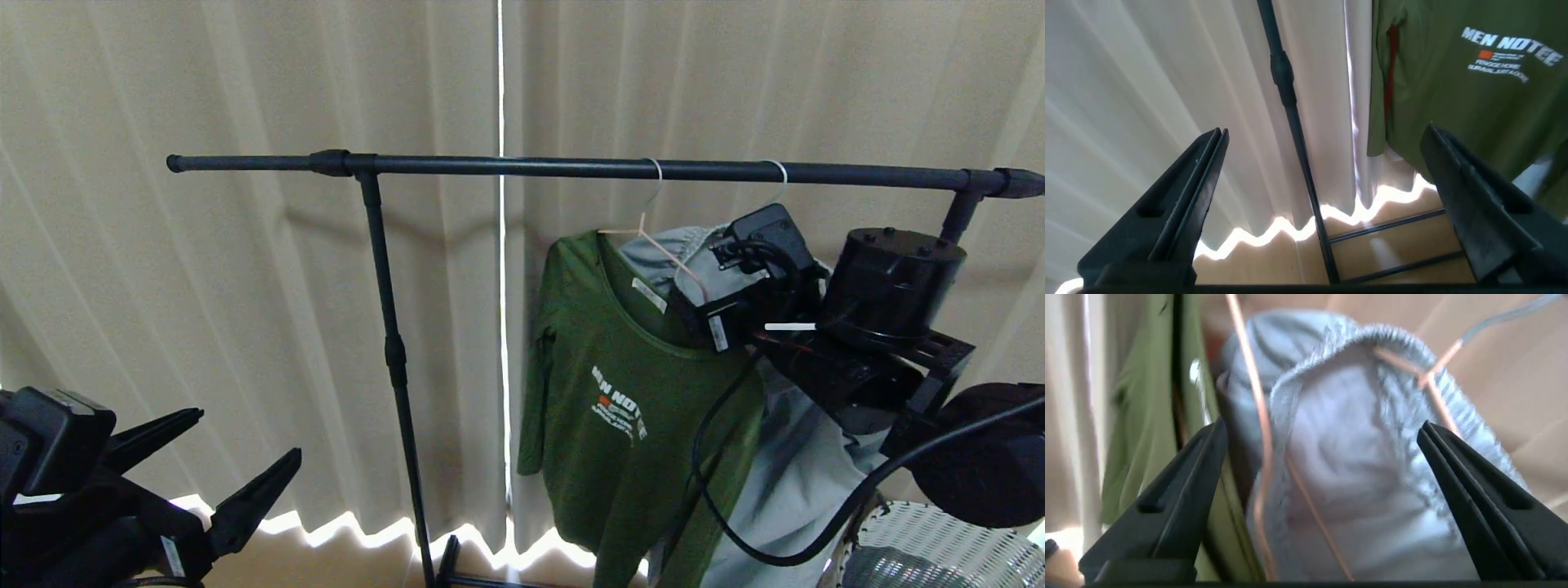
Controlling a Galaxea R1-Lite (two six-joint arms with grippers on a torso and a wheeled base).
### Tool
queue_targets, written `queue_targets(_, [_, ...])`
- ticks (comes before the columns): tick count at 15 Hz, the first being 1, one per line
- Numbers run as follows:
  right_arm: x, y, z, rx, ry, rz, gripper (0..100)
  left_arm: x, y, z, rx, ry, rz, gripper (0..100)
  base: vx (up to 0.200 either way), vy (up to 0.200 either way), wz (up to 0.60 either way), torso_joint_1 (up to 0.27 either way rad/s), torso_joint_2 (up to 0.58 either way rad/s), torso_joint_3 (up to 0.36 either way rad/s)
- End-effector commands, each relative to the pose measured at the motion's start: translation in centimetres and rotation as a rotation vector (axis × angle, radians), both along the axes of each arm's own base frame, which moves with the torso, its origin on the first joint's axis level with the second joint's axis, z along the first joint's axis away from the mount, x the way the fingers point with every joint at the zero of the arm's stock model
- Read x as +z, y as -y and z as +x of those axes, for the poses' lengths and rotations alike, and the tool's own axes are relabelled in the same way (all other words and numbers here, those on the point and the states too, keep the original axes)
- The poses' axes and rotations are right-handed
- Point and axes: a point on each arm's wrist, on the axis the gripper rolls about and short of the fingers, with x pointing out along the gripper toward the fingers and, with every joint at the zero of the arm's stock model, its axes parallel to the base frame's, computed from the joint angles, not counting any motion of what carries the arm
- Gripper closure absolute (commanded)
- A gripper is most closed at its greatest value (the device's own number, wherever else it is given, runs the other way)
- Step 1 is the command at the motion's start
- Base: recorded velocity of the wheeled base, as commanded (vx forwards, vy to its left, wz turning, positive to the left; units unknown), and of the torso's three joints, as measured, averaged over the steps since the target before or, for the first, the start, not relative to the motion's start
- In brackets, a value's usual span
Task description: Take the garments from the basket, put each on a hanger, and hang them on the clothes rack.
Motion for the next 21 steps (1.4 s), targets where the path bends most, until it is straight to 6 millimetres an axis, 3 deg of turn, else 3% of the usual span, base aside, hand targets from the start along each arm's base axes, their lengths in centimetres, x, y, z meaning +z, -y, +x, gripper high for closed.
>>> queue_targets(1, [-0.3, 0.4, -0.8, 0.044, 0.013, 0.011, 0, 0.1, 0.0, 0.0, 0.001, 0.004, -0.001, 0, 0.0, 0.0, 0.0, 0.0, 0.0, 0.0])
queue_targets(5, [0.0, 0.8, -2.0, 0.135, 0.094, 0.06, 0, 0.2, -0.1, -0.1, 0.006, 0.01, -0.003, 0, 0.0, 0.0, 0.0, 0.0, 0.0, 0.0])
queue_targets(11, [2.1, 3.8, -7.7, 0.142, 0.169, 0.11, 0, 0.5, -0.2, -0.3, 0.01, 0.036, 0.001, 0, 0.0, 0.0, 0.0, 0.0, 0.0, 0.0])
queue_targets(12, [2.5, 5.1, -10.1, 0.147, 0.196, 0.126, 0, 0.8, -0.6, -1.3, 0.015, 0.076, -0.012, 0, 0.0, 0.0, 0.0, 0.0, 0.0, 0.0])
queue_targets(15, [2.3, 7.0, -13.9, 0.152, 0.225, 0.144, 0, 1.5, -2.1, -3.5, 0.1, 0.184, -0.044, 0, 0.0, 0.0, 0.0, 0.0, 0.0, 0.0])
queue_targets(18, [1.0, 8.5, -16.7, 0.148, 0.168, 0.139, 0, 0.5, -3.8, -5.8, 0.277, 0.205, -0.033, 0, 0.0, 0.0, 0.0, 0.0, 0.0, 0.0])
queue_targets(21, [-0.1, 9.7, -17.9, 0.099, 0.082, 0.132, 0, -0.6, -4.2, -8.3, 0.334, 0.19, -0.03, 0, 0.0, 0.0, 0.0, 0.0, 0.0, 0.0])
